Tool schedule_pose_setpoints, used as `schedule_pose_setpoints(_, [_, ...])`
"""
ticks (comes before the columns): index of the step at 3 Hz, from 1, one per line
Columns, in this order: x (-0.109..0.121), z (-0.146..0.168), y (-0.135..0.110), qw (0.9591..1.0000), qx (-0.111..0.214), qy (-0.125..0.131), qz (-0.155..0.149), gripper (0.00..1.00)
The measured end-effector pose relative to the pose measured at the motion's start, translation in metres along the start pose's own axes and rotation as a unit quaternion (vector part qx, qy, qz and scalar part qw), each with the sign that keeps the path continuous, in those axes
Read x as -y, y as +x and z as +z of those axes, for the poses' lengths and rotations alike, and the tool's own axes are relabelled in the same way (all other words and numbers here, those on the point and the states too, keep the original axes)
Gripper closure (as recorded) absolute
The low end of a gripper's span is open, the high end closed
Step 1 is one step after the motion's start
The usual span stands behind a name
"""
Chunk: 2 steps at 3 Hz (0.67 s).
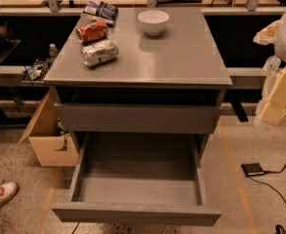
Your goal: Place 7up can into middle drawer
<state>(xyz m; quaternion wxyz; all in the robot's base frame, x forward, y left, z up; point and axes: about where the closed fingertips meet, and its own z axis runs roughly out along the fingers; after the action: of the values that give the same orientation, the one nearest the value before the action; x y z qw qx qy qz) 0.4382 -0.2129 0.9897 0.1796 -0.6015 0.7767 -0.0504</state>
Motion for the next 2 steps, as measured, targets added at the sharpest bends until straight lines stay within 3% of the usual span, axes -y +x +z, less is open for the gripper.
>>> schedule_pose_setpoints(1, [0.0, 0.0, 0.0, 1.0, 0.0, 0.001, -0.001, 0.0])
schedule_pose_setpoints(2, [0.024, 0.008, -0.013, 0.9998, 0.008, 0.003, -0.02, 0.0])
